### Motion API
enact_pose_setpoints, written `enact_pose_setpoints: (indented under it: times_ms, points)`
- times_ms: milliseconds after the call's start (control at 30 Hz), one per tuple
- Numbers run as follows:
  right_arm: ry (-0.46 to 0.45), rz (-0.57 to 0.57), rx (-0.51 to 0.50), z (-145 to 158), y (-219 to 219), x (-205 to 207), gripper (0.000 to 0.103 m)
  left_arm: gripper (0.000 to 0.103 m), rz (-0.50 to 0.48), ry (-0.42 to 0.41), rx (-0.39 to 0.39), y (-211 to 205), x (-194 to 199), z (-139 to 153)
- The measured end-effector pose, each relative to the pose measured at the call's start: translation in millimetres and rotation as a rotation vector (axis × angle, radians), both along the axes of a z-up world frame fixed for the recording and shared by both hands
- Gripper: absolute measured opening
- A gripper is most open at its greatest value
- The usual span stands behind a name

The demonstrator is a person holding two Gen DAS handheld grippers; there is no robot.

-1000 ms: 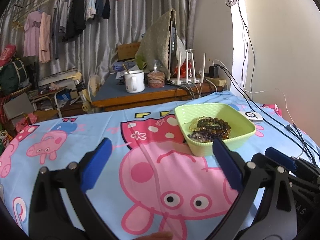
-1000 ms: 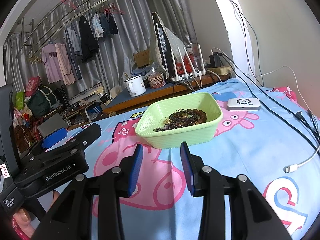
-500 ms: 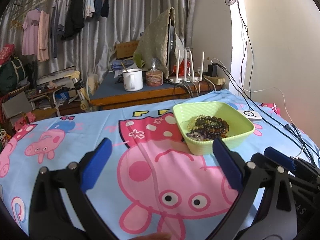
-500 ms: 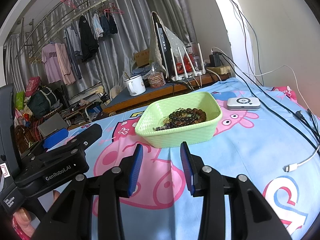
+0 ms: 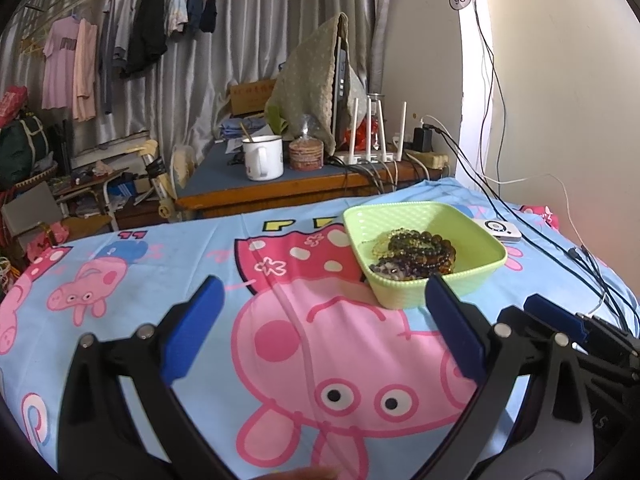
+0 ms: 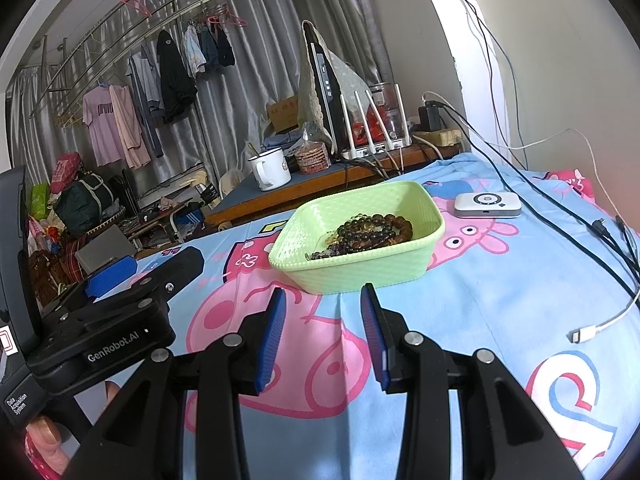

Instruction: Organize jewelry

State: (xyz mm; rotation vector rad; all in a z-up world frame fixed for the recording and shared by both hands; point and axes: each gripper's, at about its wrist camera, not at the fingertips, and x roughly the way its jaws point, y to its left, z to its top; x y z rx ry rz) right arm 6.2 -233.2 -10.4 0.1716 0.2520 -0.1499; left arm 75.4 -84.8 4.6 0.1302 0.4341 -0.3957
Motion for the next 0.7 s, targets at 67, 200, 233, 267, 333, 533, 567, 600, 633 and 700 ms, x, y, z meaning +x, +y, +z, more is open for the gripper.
enact_pose_setpoints:
  times_ms: [67,200,233,267,333,533,567,600,633,700]
  points:
    - [0.000,0.001,0.000,-0.4,1.2,-0.6,0.006,0.096,0.000,0.000,0.000,-0.1,-0.2,-0.8]
    - [0.000,-0.001,0.001,-0.1,1.0,-0.6,0.006,0.096,0.001,0.001,0.000,-1.8,-0.8,-1.3]
    - [0.001,-0.001,0.001,-0.1,1.0,-0.6,0.006,0.096,0.001,0.001,0.000,-0.7,-0.4,-0.9]
    - [0.002,0.000,0.001,-0.5,2.1,-1.0,0.006,0.096,0.001,0.001,-0.001,-1.2,-0.6,-1.0]
    - [0.002,0.000,0.001,-0.1,1.5,-0.1,0.006,0.096,0.001,0.001,0.000,-0.8,-0.4,-0.9]
    - [0.004,0.001,0.000,-0.5,2.1,1.2,0.006,0.096,0.002,0.002,0.000,-1.1,-0.4,-0.9]
    - [0.004,0.001,0.000,-0.8,2.6,1.1,0.006,0.096,0.002,0.001,0.000,-0.9,-0.3,-0.7]
    - [0.004,0.001,0.001,-0.9,2.7,1.0,0.006,0.096,0.002,0.001,0.000,-0.7,-0.2,-0.6]
    - [0.005,0.001,0.002,-1.1,3.0,0.8,0.006,0.096,0.002,0.001,0.000,-1.2,-0.4,-0.8]
    - [0.004,0.000,0.002,-0.4,2.2,0.9,0.006,0.096,0.003,0.001,0.000,-1.8,-0.6,-1.0]
